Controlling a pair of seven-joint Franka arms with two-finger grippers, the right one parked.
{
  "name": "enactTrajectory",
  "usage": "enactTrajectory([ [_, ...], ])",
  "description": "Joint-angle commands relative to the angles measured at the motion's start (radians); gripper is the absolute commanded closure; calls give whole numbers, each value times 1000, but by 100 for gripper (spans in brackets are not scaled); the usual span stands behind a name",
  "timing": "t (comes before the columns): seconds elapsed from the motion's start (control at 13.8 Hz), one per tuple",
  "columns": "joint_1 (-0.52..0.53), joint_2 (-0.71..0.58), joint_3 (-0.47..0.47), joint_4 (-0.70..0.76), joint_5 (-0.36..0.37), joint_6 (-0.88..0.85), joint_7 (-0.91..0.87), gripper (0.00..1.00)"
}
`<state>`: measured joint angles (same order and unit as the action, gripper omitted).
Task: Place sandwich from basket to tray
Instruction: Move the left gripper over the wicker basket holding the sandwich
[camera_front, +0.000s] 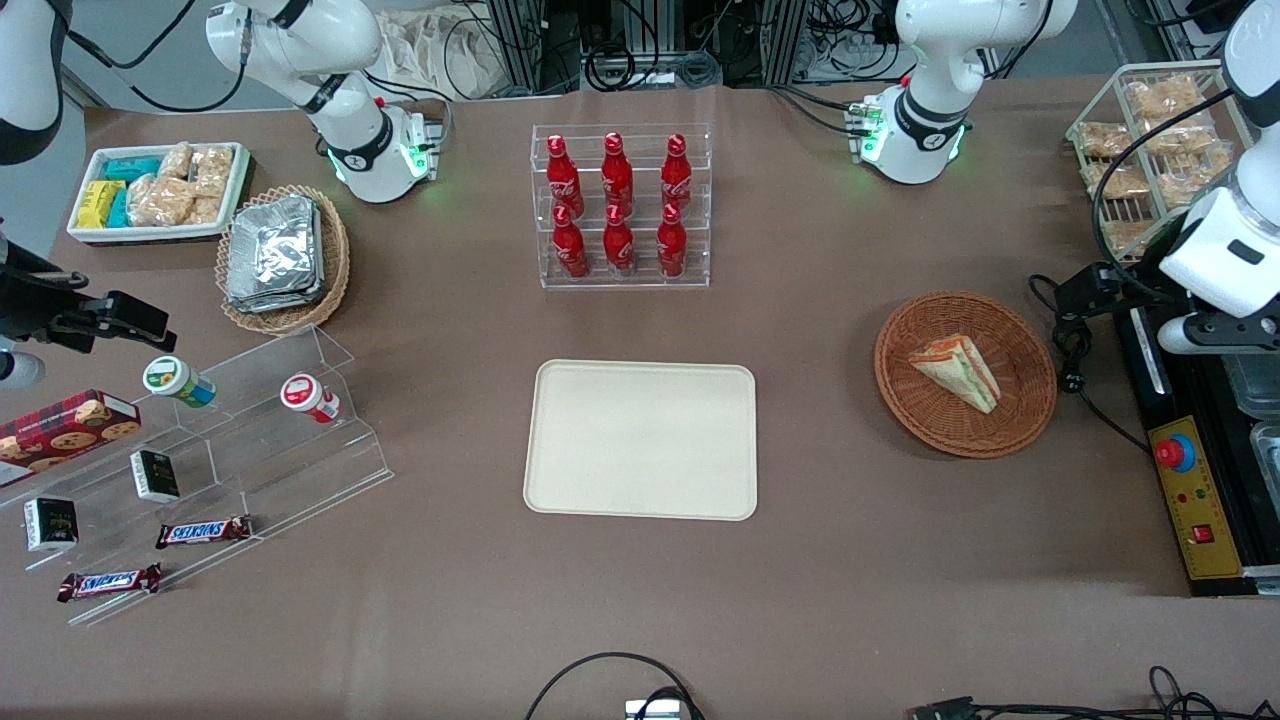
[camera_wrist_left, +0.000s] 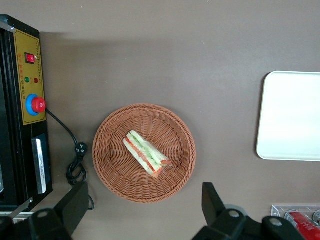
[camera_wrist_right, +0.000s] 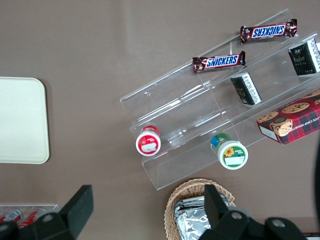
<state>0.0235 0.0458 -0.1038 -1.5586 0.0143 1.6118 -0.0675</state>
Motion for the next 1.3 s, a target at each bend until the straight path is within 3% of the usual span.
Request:
enactTrajectory([
  [0.0, 3, 14, 1, 38, -10, -32, 11, 0],
  [0.14, 4, 16, 1, 38, -13, -32, 8, 0],
  [0.29, 57, 25, 6, 34, -78, -53, 3, 0],
  [0.58, 64, 8, 6, -66, -37, -46, -61, 0],
  [0.94, 62, -102, 3, -372, -25, 190, -230, 0],
  [1.23, 52, -138, -14, -592, 30, 411, -447, 0],
])
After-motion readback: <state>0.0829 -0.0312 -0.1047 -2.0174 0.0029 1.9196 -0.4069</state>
